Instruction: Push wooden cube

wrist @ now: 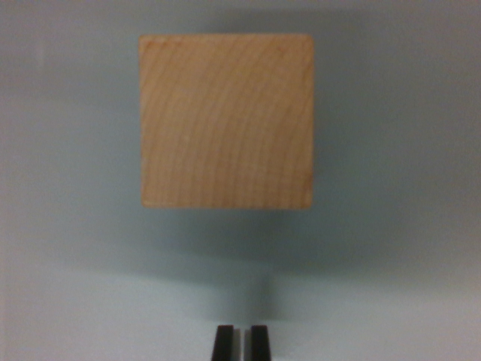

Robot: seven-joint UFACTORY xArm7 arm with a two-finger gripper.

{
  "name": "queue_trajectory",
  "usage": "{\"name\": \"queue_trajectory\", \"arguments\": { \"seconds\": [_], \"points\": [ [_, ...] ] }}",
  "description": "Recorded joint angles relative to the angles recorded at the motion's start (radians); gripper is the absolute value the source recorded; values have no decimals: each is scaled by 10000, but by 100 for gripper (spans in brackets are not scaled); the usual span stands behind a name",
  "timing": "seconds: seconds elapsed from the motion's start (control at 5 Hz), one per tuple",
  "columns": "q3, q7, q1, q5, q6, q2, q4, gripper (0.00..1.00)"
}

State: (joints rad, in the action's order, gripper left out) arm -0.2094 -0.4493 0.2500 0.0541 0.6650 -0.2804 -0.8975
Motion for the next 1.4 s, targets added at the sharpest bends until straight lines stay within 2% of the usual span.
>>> {"name": "queue_trajectory", "arguments": {
  "seconds": [0.4, 0.6, 1.4],
  "points": [
    [0, 0, 0, 0, 0, 0, 0, 0],
    [0, 0, 0, 0, 0, 0, 0, 100],
    [9, 12, -3, 5, 30, -51, -80, 100]
  ]
}}
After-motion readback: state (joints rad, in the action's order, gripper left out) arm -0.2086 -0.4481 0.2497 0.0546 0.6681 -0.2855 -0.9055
